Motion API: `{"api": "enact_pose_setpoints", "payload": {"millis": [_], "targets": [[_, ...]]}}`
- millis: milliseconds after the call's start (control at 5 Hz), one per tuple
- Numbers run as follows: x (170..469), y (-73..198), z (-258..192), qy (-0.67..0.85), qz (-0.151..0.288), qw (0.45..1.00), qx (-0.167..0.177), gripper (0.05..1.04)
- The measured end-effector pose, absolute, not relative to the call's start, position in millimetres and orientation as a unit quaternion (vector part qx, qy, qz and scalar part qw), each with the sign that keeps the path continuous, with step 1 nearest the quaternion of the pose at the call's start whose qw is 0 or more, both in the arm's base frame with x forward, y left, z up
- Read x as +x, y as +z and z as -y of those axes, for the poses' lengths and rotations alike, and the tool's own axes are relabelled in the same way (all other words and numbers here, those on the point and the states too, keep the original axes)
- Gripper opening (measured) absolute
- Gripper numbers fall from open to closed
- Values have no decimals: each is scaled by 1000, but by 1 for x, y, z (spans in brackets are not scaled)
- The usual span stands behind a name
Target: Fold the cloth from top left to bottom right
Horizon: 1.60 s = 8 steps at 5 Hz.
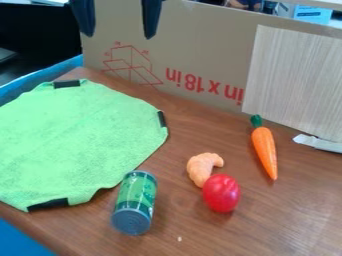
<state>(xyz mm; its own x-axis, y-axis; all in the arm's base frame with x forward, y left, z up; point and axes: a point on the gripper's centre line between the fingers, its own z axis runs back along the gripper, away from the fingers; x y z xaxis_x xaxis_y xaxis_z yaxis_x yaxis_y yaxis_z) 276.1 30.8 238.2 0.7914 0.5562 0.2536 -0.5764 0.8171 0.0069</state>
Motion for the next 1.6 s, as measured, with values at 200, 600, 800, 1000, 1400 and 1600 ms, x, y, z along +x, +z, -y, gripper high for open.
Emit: {"api": "enact_pose_setpoints", "payload": {"millis": [200, 600, 800, 1000, 1400, 1600], "targets": [[278, 232, -29, 295, 110, 948, 41, 1000], [294, 224, -84, 227, 110, 968, -1, 1000], [297, 214, -105, 197, 102, 975, -30, 1000], [299, 213, -111, 128, 114, 985, -36, 1000], [312, 195, -133, 22, 129, 991, -31, 1000], [329, 182, -146, -1, 140, 990, -20, 1000]]}}
